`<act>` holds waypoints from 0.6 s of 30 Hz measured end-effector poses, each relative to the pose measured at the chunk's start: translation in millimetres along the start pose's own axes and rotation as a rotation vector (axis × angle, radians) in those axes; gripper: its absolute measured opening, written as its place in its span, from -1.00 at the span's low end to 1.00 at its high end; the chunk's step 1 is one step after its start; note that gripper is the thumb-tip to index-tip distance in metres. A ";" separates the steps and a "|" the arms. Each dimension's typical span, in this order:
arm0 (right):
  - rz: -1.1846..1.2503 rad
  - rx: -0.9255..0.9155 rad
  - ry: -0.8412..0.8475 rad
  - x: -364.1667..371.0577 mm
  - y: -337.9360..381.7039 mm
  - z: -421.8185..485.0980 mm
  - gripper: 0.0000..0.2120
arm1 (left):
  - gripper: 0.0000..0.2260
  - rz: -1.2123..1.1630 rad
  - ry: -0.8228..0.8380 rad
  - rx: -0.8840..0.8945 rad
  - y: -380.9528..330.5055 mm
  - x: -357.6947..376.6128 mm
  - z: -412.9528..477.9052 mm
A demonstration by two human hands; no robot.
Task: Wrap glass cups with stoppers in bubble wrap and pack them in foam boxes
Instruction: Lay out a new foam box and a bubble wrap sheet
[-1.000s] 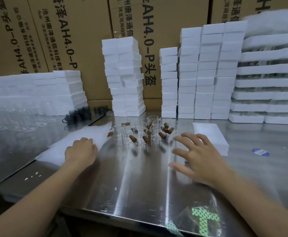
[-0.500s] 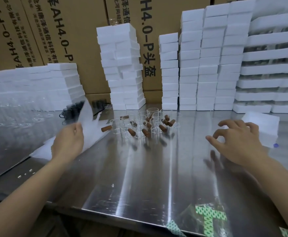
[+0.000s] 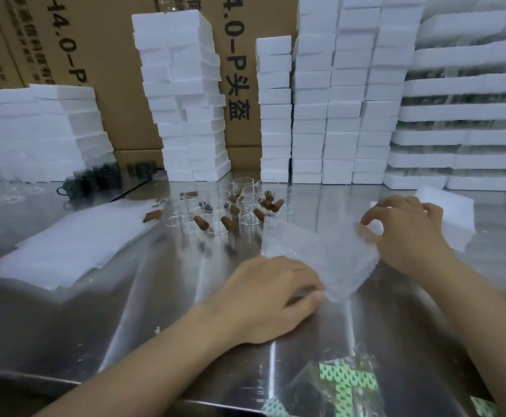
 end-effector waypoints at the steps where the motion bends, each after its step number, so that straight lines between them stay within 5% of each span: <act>1: -0.015 0.001 0.003 -0.3 1.6 0.5 -0.69 | -0.62 -0.026 -0.039 -0.048 6.3 -1.2 -1.1; 6: -0.045 -0.029 -0.005 1.9 11.6 3.9 -0.69 | -0.54 -0.183 -0.228 -0.196 29.7 -15.3 17.6; 9: -0.045 -0.042 -0.011 2.8 13.8 3.1 -0.70 | -0.72 -0.208 -0.141 -0.236 33.4 -11.5 51.5; 13: -0.077 0.035 -0.047 0.1 7.1 2.7 -0.68 | -0.48 -0.225 0.138 -0.236 31.4 18.7 82.8; 18: -0.081 0.220 -0.033 -3.4 -13.8 3.8 -0.58 | -0.52 -0.323 0.023 -0.229 47.1 32.5 90.3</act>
Point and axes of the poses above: each hand's wrist, its own z-axis towards the middle knuckle, its own x-axis out of the palm, y = z × x, the point moved 3 cm from there along z, towards the middle knuckle, and after that the axes turned 6 degrees about y, right-handed, at the moved point
